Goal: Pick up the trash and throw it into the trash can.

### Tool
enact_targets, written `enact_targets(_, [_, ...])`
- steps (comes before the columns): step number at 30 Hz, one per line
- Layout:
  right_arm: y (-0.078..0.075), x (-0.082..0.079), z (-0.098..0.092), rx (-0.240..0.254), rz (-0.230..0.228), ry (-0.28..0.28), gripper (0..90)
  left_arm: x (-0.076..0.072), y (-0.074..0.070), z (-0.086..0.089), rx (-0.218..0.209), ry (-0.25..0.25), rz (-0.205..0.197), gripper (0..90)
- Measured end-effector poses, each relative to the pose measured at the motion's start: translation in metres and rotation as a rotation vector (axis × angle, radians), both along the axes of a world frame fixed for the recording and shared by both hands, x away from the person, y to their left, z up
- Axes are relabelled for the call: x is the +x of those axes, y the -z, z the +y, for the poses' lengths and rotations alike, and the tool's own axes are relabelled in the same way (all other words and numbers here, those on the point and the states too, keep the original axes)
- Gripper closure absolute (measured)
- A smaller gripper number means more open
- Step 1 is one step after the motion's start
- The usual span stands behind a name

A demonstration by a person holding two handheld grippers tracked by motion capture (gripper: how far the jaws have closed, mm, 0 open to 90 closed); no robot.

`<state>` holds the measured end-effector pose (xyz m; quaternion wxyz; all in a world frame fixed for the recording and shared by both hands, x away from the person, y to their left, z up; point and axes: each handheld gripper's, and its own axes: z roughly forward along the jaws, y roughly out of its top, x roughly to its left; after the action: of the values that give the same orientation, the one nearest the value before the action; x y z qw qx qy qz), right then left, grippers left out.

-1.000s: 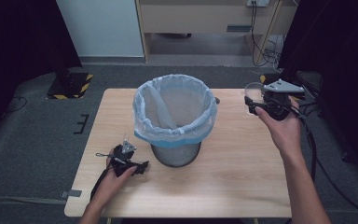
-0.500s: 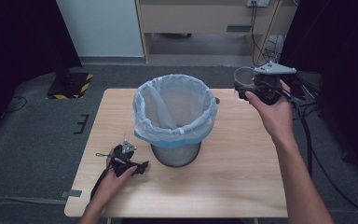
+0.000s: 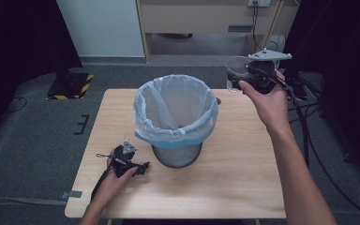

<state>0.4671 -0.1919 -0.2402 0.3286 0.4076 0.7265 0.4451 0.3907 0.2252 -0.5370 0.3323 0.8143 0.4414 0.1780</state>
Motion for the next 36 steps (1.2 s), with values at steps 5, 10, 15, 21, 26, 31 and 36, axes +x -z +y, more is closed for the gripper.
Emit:
enact_targets(5, [-0.009,-0.001,0.009,0.009,-0.012,-0.027,33.7,0.000,0.000,0.000,0.000,0.000,0.000,0.0])
enact_targets(10, [-0.014,-0.001,0.020,0.016,-0.016,-0.058,33.7,0.000,0.000,0.000,0.000,0.000,0.001,0.0])
enact_targets(15, [-0.015,-0.002,0.029,0.042,-0.014,-0.093,33.7,0.000,0.000,0.000,0.000,0.000,0.000,0.0])
enact_targets(21, [-0.014,-0.006,0.040,0.063,-0.015,-0.131,33.7,0.000,0.000,0.000,0.001,0.001,0.001,0.0])
enact_targets(26, [-0.014,-0.008,0.048,0.059,-0.019,-0.146,33.6,0.000,0.000,0.000,0.000,0.000,0.001,0.0])
enact_targets(31, [-0.014,-0.005,0.057,0.060,-0.013,-0.154,33.6,0.000,0.000,0.000,0.001,0.000,0.000,0.0])
enact_targets(36, [-0.010,0.000,0.071,0.042,0.002,-0.175,33.5,0.000,0.000,0.000,0.000,0.001,0.001,0.0])
